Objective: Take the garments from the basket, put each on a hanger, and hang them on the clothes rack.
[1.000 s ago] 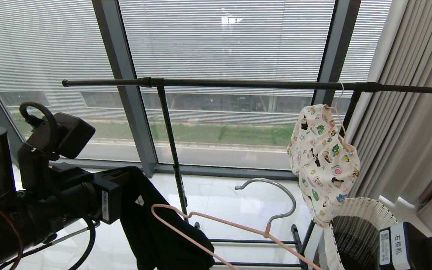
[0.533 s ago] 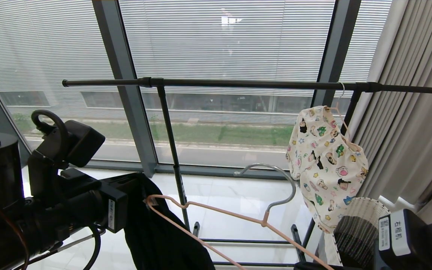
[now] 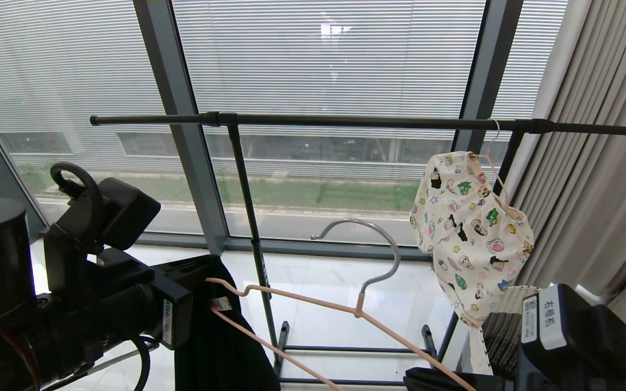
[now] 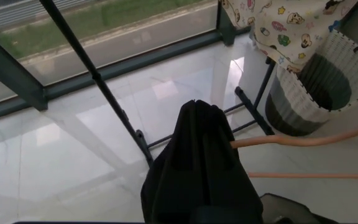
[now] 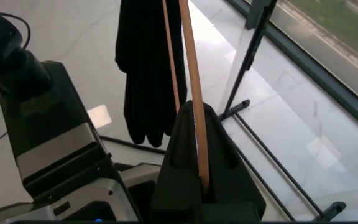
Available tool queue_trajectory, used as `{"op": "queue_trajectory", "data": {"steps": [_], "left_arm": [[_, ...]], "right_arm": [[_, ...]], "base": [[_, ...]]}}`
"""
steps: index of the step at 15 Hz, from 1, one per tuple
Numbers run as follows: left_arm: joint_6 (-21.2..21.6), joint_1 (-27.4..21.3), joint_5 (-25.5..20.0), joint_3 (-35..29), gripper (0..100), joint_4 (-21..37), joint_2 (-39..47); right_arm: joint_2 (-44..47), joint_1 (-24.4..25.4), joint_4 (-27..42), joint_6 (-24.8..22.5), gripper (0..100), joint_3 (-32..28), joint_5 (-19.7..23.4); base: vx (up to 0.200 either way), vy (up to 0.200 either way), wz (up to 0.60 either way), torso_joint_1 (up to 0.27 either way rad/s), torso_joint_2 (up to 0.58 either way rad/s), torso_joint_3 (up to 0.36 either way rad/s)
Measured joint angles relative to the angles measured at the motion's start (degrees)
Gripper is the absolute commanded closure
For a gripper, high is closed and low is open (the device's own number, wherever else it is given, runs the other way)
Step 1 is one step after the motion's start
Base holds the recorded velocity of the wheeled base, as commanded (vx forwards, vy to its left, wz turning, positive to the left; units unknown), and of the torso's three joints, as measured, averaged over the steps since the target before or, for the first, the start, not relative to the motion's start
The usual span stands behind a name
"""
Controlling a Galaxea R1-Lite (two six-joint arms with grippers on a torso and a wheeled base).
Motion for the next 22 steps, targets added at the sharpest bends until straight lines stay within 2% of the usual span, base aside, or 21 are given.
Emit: {"op": "queue_trajectory", "data": {"steps": [5,12,16,20,22], "left_arm": [[-0.2,-1.0,-0.1,-0.1,100,0.0,-2.3],[-0.2,-6.8,-0.1,-0.6,100,0.0,-4.1],[-0.2,-7.7,-0.1,-1.2,100,0.0,-4.4],[-0.1,-10.6,0.0,-1.5,100,0.0,-4.8],[0.0,-12.1,0.2,-1.1,100,0.1,-5.2]], "right_arm": [[9.5,-1.0,-9.8,1.3,100,-1.9,0.0],[21.7,-1.2,-10.4,1.6,100,-12.2,0.2],[24.0,-1.7,-10.4,2.4,100,-13.0,-0.1],[24.5,-1.9,-11.4,2.6,100,-13.0,-0.7],[24.6,-2.5,-11.6,3.0,100,-13.0,-4.1]], "base": [[0.000,0.000,0.00,0.000,0.00,0.000],[0.000,0.000,0.00,0.000,0.00,0.000],[0.000,0.000,0.00,0.000,0.00,0.000],[0.000,0.000,0.00,0.000,0.00,0.000],[0.000,0.000,0.00,0.000,0.00,0.000]]}}
